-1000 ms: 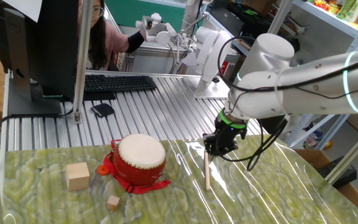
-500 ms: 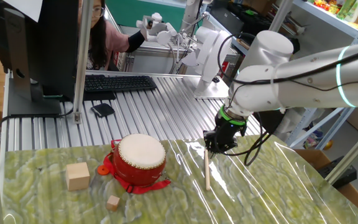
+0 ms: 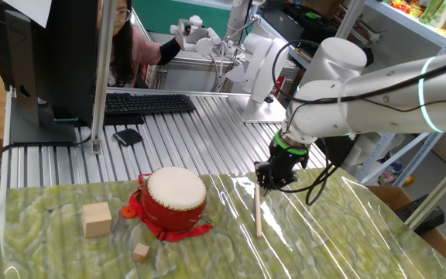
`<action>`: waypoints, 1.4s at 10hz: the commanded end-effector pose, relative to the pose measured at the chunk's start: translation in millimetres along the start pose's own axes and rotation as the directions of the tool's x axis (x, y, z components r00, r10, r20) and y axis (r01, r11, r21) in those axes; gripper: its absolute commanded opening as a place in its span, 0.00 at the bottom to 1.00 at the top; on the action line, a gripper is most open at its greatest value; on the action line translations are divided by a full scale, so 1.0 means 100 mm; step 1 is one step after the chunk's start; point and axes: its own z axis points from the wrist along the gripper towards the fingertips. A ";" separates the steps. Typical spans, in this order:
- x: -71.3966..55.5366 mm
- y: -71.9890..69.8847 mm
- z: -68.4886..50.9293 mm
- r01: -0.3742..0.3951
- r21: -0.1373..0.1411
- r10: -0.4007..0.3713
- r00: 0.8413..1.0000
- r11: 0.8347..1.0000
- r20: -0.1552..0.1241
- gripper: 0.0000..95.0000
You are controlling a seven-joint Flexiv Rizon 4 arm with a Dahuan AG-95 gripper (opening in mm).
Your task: Play the drum
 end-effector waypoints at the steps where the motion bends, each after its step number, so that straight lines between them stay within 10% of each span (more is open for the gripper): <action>1: -0.02 -0.02 0.00 0.001 -0.003 -0.001 1.000 1.000 -0.002 0.00; 14: -0.14 -0.09 0.25 -0.015 -0.008 0.015 1.000 1.000 0.003 0.00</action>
